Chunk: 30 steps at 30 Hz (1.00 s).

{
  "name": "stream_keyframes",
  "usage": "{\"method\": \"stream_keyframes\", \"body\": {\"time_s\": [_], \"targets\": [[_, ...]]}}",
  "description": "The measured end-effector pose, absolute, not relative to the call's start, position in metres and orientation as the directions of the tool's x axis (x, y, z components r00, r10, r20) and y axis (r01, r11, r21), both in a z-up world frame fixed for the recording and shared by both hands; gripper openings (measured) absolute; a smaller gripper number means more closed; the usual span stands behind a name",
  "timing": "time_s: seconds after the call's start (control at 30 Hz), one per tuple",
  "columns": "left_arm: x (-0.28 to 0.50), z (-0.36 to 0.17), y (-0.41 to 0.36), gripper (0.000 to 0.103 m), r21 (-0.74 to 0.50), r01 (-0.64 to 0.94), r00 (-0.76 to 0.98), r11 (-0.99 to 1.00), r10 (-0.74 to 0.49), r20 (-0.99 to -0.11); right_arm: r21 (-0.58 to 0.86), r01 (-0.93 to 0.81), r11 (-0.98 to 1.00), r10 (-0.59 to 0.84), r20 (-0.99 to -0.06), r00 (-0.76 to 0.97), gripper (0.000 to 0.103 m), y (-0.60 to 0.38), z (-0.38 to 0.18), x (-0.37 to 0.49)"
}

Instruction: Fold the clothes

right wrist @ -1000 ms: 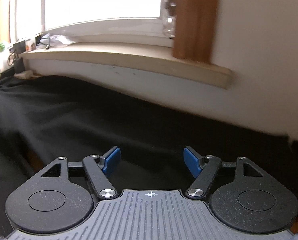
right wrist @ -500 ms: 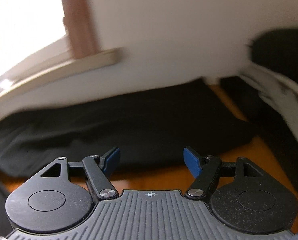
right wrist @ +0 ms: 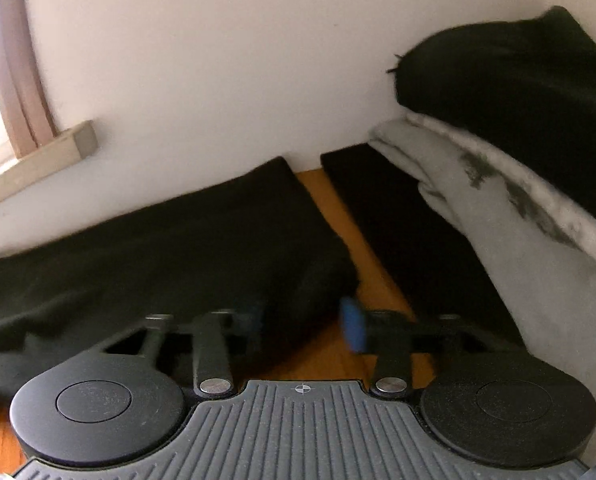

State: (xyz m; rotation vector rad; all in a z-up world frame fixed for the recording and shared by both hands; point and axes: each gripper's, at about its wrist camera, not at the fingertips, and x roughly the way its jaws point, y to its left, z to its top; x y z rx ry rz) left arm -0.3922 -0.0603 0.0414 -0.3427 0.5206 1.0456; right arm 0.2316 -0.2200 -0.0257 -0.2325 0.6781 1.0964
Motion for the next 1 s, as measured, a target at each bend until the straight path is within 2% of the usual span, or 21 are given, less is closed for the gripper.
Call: {"method": "stream_keyframes", "body": {"time_s": [0.07, 0.23, 0.33, 0.4, 0.43, 0.5, 0.57, 0.77, 1.0], "targets": [[-0.394, 0.034, -0.058, 0.065, -0.032, -0.883, 0.402, 0.469, 0.719, -0.567, 0.128, -0.897, 0.424, 0.758, -0.592, 0.274, 0.005, -0.215, -0.02, 0.23], [-0.401, 0.032, -0.051, 0.065, -0.081, -0.874, 0.436, 0.48, 0.698, -0.568, 0.076, -0.881, 0.466, 0.816, -0.423, 0.395, 0.004, -0.238, 0.037, 0.227], [-0.4, 0.03, -0.05, 0.069, -0.08, -0.863, 0.447, 0.498, 0.68, -0.582, 0.037, -0.864, 0.502, 0.759, -0.498, 0.419, 0.007, -0.238, 0.029, 0.237], [-0.397, 0.029, -0.047, 0.07, -0.072, -0.859, 0.445, 0.508, 0.669, -0.596, 0.024, -0.865, 0.501, 0.697, -0.604, 0.386, 0.018, -0.231, 0.01, 0.243], [-0.396, 0.028, -0.047, 0.07, -0.063, -0.86, 0.438, 0.506, 0.669, -0.6, 0.018, -0.856, 0.517, 0.675, -0.624, 0.395, 0.021, -0.232, 0.004, 0.241], [-0.395, 0.028, -0.046, 0.073, -0.051, -0.86, 0.432, 0.508, 0.671, -0.602, 0.015, -0.855, 0.518, 0.684, -0.608, 0.403, 0.044, -0.239, 0.003, 0.232], [-0.393, 0.027, -0.047, 0.075, -0.043, -0.859, 0.428, 0.51, 0.671, -0.606, 0.011, -0.871, 0.49, 0.711, -0.584, 0.392, 0.053, -0.245, 0.004, 0.221], [-0.39, 0.025, -0.048, 0.077, -0.027, -0.86, 0.418, 0.51, 0.673, -0.61, 0.043, -0.955, 0.295, 0.8, -0.557, 0.222, 0.061, -0.225, -0.005, 0.181], [-0.384, 0.023, -0.05, 0.079, 0.014, -0.862, 0.391, 0.507, 0.682, -0.618, -0.004, -0.977, 0.211, 0.804, -0.569, 0.176, 0.063, -0.206, -0.025, 0.158]]}}
